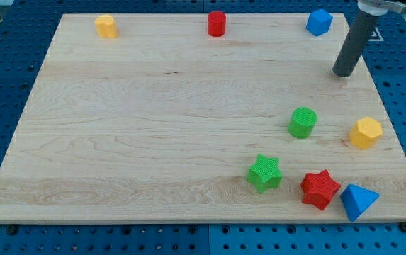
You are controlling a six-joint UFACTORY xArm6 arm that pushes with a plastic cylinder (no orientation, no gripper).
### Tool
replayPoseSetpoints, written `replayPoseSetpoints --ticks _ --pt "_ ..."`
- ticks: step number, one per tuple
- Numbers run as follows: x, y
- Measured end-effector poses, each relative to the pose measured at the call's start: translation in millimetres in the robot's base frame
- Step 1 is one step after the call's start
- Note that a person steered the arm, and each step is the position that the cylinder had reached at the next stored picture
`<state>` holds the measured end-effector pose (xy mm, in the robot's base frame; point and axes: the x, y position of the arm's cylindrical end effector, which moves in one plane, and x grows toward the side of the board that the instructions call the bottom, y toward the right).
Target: Place the yellow hexagon above to the green circle
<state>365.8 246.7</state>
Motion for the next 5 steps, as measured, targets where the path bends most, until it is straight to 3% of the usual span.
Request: replayPoseSetpoints --ticks 2,4,5 --pt "51.1 36.7" --pt "128.4 49.6" --pt "134.9 48.8"
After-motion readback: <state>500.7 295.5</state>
